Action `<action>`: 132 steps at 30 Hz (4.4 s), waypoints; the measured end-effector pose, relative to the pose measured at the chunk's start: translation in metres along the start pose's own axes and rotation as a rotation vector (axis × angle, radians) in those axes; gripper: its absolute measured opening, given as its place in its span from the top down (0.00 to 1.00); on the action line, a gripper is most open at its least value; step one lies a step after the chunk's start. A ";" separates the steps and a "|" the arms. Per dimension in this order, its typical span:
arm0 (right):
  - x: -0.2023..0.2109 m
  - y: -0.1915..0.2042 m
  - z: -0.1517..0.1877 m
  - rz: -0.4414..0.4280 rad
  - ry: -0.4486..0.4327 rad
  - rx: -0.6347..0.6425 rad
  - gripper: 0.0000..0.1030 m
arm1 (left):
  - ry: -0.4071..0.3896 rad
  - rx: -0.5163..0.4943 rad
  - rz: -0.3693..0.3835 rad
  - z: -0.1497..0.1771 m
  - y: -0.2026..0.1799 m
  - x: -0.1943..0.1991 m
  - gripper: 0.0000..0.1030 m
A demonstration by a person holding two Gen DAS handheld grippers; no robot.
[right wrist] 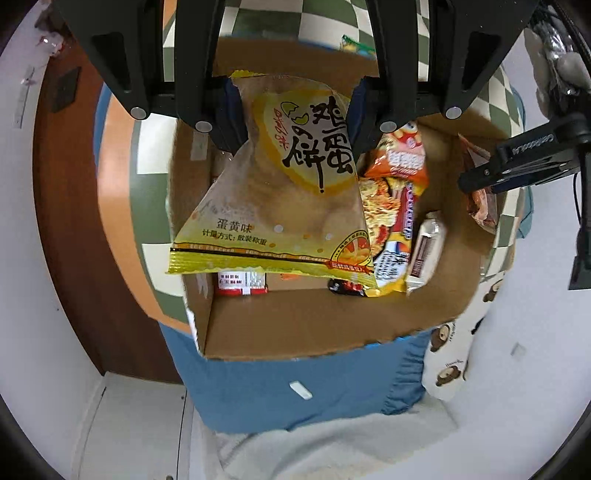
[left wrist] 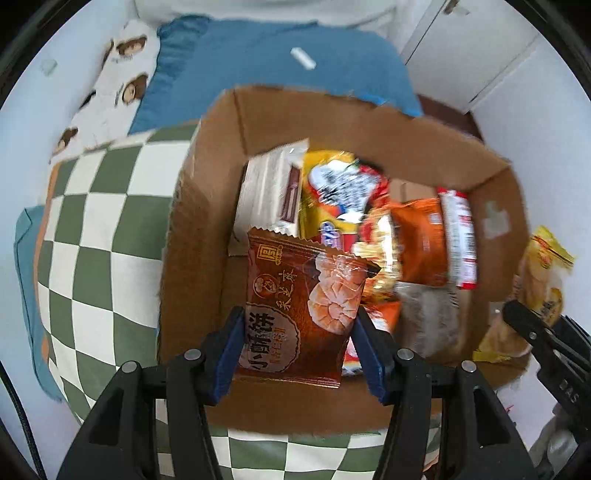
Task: Organize snacks
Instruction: 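Carry both packets into the box and open both tools to release them, then grasp the yellow Haidilao packet with the left tool while the right tool grasps the green bubble gum bag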
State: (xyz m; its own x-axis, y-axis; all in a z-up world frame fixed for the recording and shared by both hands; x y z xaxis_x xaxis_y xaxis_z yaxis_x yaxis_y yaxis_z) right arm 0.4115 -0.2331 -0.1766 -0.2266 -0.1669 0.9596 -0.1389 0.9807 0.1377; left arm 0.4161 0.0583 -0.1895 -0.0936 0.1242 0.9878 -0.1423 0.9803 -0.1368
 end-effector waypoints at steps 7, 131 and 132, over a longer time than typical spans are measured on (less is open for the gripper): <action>-0.034 -0.012 0.002 0.020 0.085 -0.028 0.38 | 0.105 0.017 0.018 -0.007 0.006 -0.030 0.47; -0.108 0.118 0.197 -0.039 0.142 0.097 0.46 | -0.027 0.112 0.055 0.185 0.132 -0.012 0.45; -0.108 0.118 0.204 -0.037 0.144 0.096 0.46 | -0.029 0.079 0.026 0.190 0.128 -0.011 0.42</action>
State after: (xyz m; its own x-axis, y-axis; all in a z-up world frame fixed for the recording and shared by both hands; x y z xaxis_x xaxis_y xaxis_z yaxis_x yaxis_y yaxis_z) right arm 0.2233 -0.1201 -0.3140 -0.0798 -0.1792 0.9806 -0.2378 0.9587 0.1559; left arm 0.2119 0.1532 -0.2322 -0.1270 0.1437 0.9814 -0.2165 0.9616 -0.1688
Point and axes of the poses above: each gripper's, at about its wrist camera, not at the fingertips, and x roughly against the way its jaws point, y to its left, z to its underside, the point moved 3 cm from there along -x, roughly the way its jaws point, and after that the axes turned 6 degrees about x, right-handed, at the moved point
